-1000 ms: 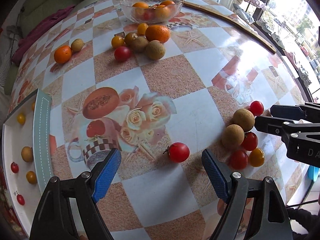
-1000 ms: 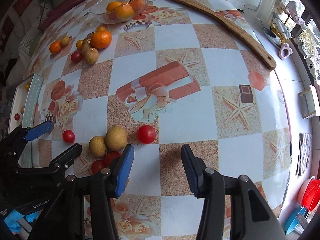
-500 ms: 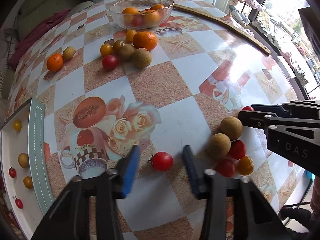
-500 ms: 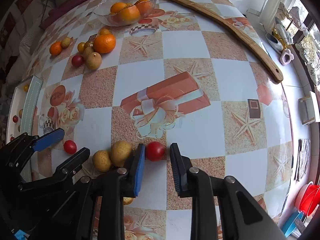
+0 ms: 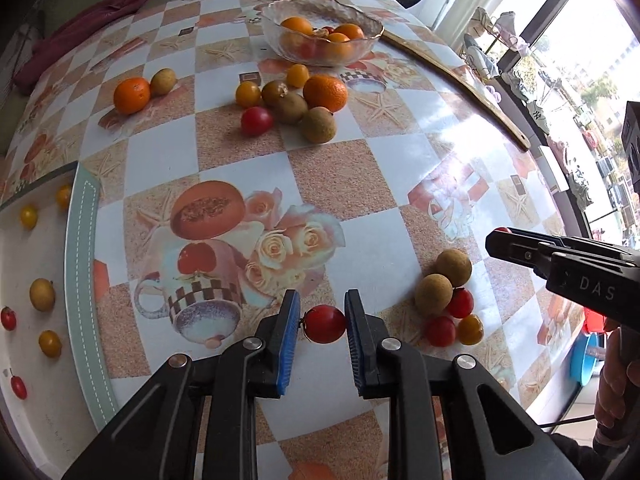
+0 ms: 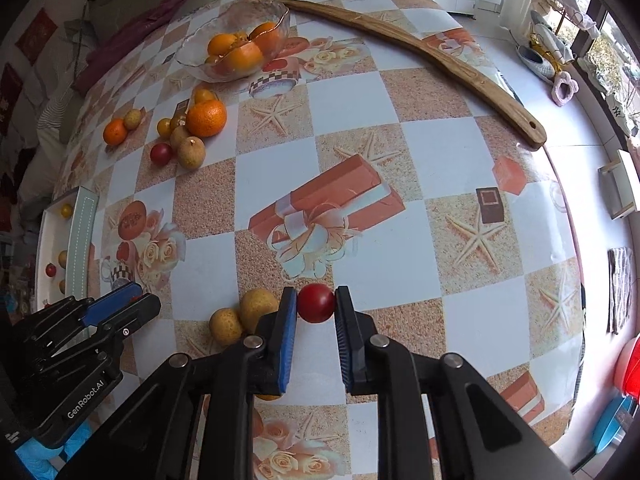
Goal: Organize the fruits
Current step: 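Carry both red tomatoes over the white tray and open both tools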
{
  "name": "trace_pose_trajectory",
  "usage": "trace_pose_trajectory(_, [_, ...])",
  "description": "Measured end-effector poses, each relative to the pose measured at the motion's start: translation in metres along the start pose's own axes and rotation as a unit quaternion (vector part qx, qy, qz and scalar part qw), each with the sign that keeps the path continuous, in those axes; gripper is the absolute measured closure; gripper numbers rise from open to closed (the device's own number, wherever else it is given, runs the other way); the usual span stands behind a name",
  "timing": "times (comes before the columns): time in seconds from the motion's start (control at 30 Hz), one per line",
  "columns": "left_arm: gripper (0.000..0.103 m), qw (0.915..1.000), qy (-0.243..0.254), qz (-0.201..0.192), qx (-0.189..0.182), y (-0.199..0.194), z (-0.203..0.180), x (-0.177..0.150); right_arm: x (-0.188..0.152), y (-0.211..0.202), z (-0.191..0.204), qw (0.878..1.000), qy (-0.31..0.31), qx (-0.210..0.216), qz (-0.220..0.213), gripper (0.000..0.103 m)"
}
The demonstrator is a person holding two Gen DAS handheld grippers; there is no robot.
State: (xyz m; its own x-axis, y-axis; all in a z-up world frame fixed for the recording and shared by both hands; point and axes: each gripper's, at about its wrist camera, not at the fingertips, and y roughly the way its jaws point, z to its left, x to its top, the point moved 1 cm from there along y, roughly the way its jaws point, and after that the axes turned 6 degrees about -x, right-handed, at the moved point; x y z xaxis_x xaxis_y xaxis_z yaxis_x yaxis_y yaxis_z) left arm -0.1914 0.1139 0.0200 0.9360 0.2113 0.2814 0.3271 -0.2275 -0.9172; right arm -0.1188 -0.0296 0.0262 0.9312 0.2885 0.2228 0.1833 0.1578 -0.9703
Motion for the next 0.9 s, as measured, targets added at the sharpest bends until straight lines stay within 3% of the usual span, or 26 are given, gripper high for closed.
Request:
trace_pose_trajectory(0.4, [0.078, 0.9992, -0.014, -0.036, 0.01, -0.045, 0.025, -0.004, 0.008, -0.021, 0.031, 1.0, -0.018, 0.018, -0.008, 0.082])
trace_pose_trajectory(0.9, [0.078, 0.9913, -0.094, -0.07, 0.059, -0.1, 0.114, -0.046, 0.014, -0.021, 0.142, 0.993, -0.104, 0.054, -0.003, 0.082])
